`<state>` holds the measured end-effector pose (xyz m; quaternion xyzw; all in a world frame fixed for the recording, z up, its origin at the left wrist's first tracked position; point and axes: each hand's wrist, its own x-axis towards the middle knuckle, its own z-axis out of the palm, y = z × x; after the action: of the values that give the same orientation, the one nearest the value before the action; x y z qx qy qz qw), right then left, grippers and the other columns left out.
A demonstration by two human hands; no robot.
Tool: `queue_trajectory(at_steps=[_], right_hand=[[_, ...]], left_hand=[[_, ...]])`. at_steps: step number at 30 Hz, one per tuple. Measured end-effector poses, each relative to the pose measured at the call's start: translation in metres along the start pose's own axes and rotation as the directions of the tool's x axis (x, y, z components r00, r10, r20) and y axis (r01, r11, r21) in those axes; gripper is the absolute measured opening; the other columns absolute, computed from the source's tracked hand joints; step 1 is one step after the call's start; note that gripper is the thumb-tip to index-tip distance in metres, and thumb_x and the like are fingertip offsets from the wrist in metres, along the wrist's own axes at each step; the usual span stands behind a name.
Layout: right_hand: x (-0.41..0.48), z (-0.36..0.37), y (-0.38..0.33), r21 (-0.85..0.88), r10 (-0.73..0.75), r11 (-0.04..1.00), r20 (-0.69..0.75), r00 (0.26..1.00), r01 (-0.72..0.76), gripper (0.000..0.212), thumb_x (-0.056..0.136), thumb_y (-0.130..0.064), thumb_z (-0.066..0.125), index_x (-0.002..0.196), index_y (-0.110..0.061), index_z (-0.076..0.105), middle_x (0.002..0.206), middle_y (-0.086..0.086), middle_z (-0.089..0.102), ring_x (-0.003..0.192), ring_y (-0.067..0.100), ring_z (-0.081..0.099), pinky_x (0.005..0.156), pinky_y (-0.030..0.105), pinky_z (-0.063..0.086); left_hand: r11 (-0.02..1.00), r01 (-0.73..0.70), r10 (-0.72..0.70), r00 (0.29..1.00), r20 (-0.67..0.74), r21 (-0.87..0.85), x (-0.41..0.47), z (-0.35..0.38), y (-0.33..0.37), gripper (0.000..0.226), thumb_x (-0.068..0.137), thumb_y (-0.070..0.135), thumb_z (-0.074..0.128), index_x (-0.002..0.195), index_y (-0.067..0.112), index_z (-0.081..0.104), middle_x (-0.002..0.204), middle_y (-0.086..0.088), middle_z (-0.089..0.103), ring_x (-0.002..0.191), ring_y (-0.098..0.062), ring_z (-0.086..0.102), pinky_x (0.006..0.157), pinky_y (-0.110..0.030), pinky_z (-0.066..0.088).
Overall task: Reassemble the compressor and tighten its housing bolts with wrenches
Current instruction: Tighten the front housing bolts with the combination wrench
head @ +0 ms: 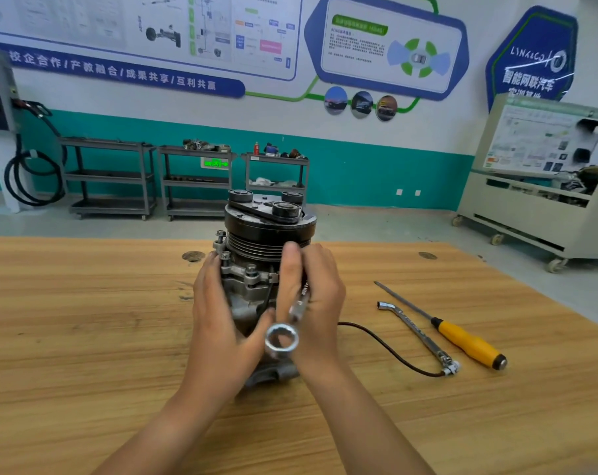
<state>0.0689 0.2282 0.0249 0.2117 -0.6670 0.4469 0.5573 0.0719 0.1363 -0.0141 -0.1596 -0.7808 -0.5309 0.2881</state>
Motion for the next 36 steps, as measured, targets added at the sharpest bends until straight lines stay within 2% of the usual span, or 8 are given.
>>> queue_trajectory(at_steps=[3, 6, 11, 14, 17, 19, 22, 36], right_hand=[[0.003, 0.007, -0.004, -0.148, -0.079, 0.984, 0.114, 0.99, 0.096, 0.028, 0.095, -0.021, 0.038, 0.068, -0.018, 0.035, 0.063, -0.006, 0.033, 0.065, 0.011, 0.03, 0.072, 0.033, 0.035], [0.014, 0.014, -0.013, -0.137, -0.098, 0.984, 0.1, 0.99, 0.111, 0.031, 0.094, -0.02, 0.036, 0.065, -0.011, 0.042, 0.062, -0.005, 0.032, 0.06, 0.013, 0.032, 0.064, 0.033, 0.035], [0.07, -0.009, -0.034, 0.483, 0.21, 0.868, -0.147, 0.967, -0.115, 0.028, 0.089, -0.036, 0.04, 0.067, -0.019, 0.041, 0.052, -0.01, 0.04, 0.044, 0.004, 0.037, 0.042, 0.017, 0.03], [0.105, -0.039, -0.019, 0.744, 0.504, 0.641, -0.219, 0.835, -0.191, 0.04, 0.097, -0.036, 0.035, 0.062, -0.017, 0.037, 0.04, -0.011, 0.031, 0.033, 0.006, 0.025, 0.035, 0.015, 0.022], [0.121, -0.057, 0.013, 0.878, 0.798, 0.292, -0.004, 0.603, -0.38, 0.042, 0.101, -0.033, 0.033, 0.062, -0.017, 0.032, 0.039, -0.007, 0.019, 0.031, 0.008, 0.015, 0.033, 0.014, 0.015], [0.114, -0.058, 0.031, 0.889, 0.874, 0.079, 0.155, 0.46, -0.451, 0.04, 0.1, -0.027, 0.03, 0.061, -0.016, 0.03, 0.037, -0.006, 0.018, 0.028, 0.008, 0.014, 0.03, 0.014, 0.012], [0.098, -0.052, 0.05, 0.882, 0.908, -0.072, 0.251, 0.335, -0.465, 0.036, 0.097, -0.017, 0.029, 0.061, -0.016, 0.029, 0.035, -0.006, 0.019, 0.025, 0.009, 0.015, 0.028, 0.015, 0.012], [0.107, -0.033, 0.055, 0.825, 0.893, -0.087, 0.313, 0.323, -0.559, 0.042, 0.102, -0.028, 0.029, 0.062, -0.016, 0.033, 0.035, -0.006, 0.02, 0.025, 0.008, 0.015, 0.028, 0.014, 0.012]], left_hand=[[1.0, 0.007, -0.007, 1.0, -0.019, 0.015, 0.001, 0.0, 0.001, 0.091, 0.074, 0.016, 0.076, 0.145, 0.01, 0.019, 0.15, -0.011, 0.023, 0.138, -0.021, 0.023, 0.114, -0.046, 0.024], [1.0, -0.007, 0.007, 1.0, 0.007, 0.009, 0.003, 0.0, 0.0, 0.093, 0.074, 0.008, 0.075, 0.141, 0.037, 0.018, 0.149, -0.014, 0.025, 0.136, -0.029, 0.028, 0.111, -0.051, 0.028], [1.0, -0.011, 0.011, 1.0, -0.017, 0.027, 0.002, -0.001, -0.002, 0.086, 0.076, 0.015, 0.074, 0.144, 0.006, 0.023, 0.147, -0.013, 0.027, 0.139, -0.024, 0.024, 0.114, -0.048, 0.024], [1.0, -0.02, 0.02, 1.0, -0.008, 0.024, 0.003, -0.001, -0.003, 0.086, 0.076, 0.014, 0.072, 0.145, 0.012, 0.02, 0.149, -0.007, 0.025, 0.14, -0.02, 0.023, 0.114, -0.047, 0.023], [0.999, -0.021, 0.021, 1.0, -0.006, 0.027, 0.003, -0.001, -0.002, 0.087, 0.076, 0.014, 0.071, 0.146, 0.013, 0.02, 0.149, -0.005, 0.025, 0.14, -0.018, 0.022, 0.115, -0.047, 0.023], [0.999, -0.023, 0.023, 1.0, -0.008, 0.032, 0.003, -0.001, -0.003, 0.086, 0.077, 0.015, 0.071, 0.146, 0.015, 0.019, 0.149, -0.003, 0.024, 0.14, -0.018, 0.022, 0.115, -0.046, 0.023], [0.997, -0.067, 0.068, 0.997, -0.031, 0.029, 0.002, -0.001, -0.002, 0.083, 0.079, 0.021, 0.072, 0.14, 0.029, 0.017, 0.145, 0.005, 0.023, 0.139, -0.014, 0.022, 0.115, -0.038, 0.021], [0.997, -0.07, 0.07, 0.997, -0.038, 0.013, 0.003, 0.0, 0.0, 0.08, 0.07, 0.034, 0.061, 0.133, 0.036, 0.011, 0.142, 0.007, 0.023, 0.138, -0.011, 0.021, 0.113, -0.029, 0.018]])
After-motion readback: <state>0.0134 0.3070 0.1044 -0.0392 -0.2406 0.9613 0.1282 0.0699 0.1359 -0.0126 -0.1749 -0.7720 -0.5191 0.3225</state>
